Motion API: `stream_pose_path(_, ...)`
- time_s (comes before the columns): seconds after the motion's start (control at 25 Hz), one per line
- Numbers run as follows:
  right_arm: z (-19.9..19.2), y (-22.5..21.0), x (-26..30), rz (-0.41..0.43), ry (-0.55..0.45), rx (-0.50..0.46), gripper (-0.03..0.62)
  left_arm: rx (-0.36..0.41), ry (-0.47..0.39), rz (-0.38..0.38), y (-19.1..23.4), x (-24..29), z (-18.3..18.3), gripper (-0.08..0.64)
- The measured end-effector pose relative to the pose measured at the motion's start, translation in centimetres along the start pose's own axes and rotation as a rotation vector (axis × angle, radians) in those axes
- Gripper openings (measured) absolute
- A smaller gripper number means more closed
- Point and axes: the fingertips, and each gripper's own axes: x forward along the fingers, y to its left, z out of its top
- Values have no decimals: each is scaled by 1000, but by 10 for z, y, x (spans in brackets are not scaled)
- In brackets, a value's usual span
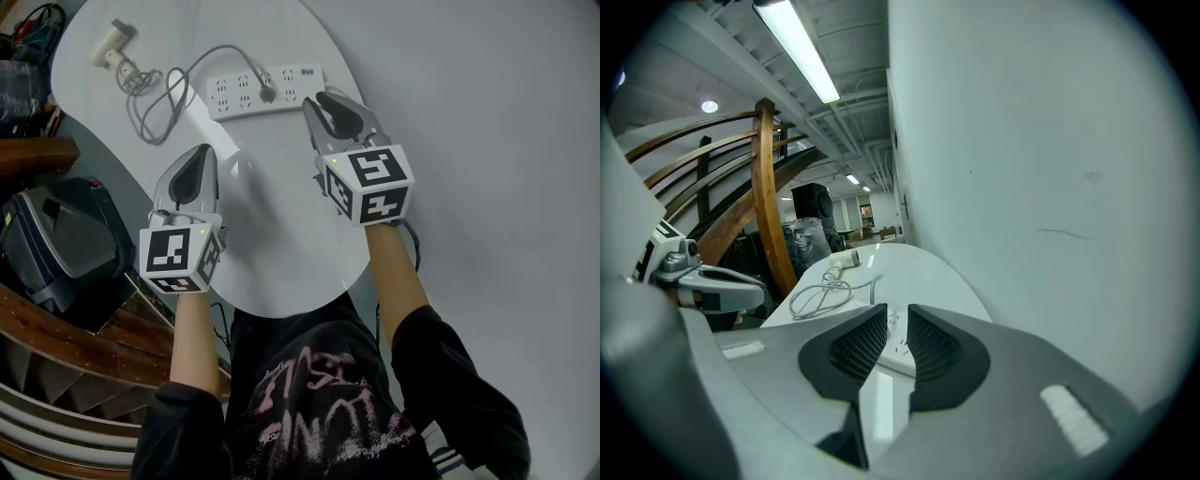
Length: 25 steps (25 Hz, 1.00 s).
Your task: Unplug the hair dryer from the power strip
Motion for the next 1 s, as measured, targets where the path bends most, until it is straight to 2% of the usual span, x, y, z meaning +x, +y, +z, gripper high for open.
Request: stream_pose_path(1.0,-41,-14,56,-35,151,-15,103,-38,5,0,17,-4,-5,2)
